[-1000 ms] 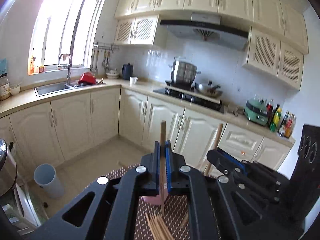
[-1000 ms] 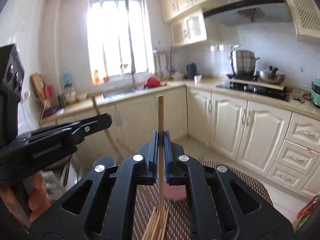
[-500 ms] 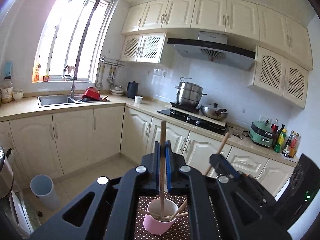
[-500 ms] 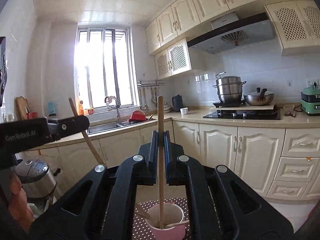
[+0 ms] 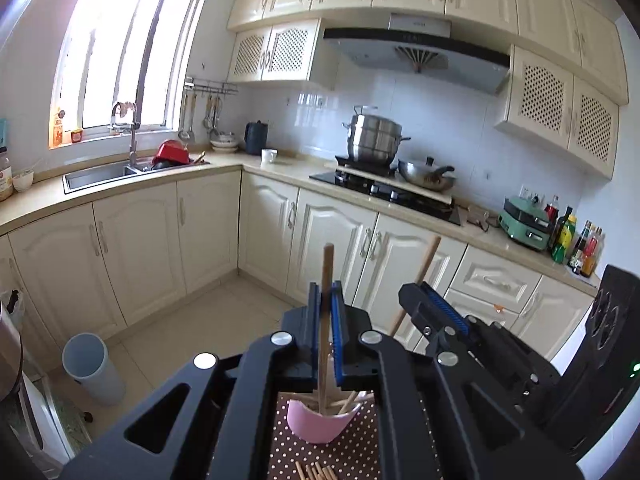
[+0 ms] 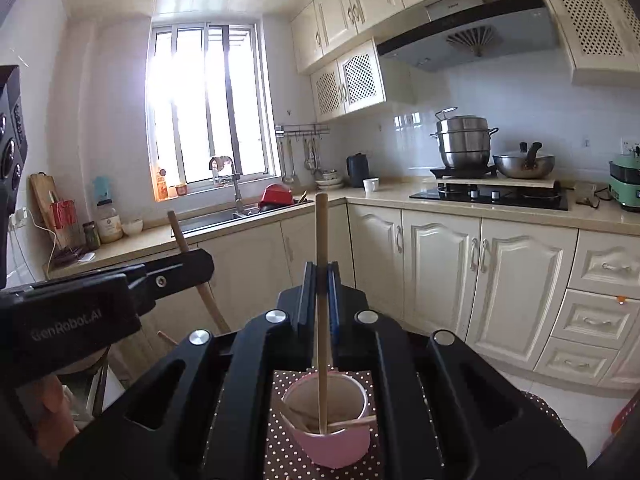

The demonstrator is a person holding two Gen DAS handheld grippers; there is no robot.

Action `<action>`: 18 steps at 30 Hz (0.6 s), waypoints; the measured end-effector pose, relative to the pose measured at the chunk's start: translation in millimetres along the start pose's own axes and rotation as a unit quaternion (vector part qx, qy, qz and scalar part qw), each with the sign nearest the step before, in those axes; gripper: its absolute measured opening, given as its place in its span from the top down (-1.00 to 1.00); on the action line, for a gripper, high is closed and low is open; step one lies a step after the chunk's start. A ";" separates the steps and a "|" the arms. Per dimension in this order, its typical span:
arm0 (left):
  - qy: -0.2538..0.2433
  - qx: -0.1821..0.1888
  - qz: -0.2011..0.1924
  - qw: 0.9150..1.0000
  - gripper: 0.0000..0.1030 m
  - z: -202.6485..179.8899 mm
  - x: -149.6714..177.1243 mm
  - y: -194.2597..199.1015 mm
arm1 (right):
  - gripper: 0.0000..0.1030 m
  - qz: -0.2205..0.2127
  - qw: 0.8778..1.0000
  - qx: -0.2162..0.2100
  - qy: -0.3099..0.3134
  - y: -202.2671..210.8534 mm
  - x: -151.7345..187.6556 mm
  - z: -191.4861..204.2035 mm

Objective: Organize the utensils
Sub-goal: 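Lower the left gripper's chopstick into the cup and open it while the right gripper releases its chopstick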

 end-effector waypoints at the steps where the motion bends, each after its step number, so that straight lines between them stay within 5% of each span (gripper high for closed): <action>1: 0.001 -0.002 0.002 1.000 0.84 1.9 1.0 -0.6 | 0.87 0.002 1.000 0.000 0.001 1.4 0.3 0.6; 4: 0.001 -0.008 0.008 1.000 0.40 7.1 4.2 -0.1 | 0.87 0.011 1.000 -0.003 0.000 3.4 0.5 1.0; 18: 0.002 -0.023 0.007 1.000 0.26 21.9 10.8 38.0 | 0.86 0.031 1.000 0.001 0.004 33.6 -3.3 7.2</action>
Point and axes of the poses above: each gripper's, at about its wrist camera, not at the fingertips, and y roughly against the way its jaws point, z to its left, x to its underside, the point moved 4 cm from there along -y, roughly the way its jaws point, and after that the axes turned 14 degrees about y, right-handed, at the moved point
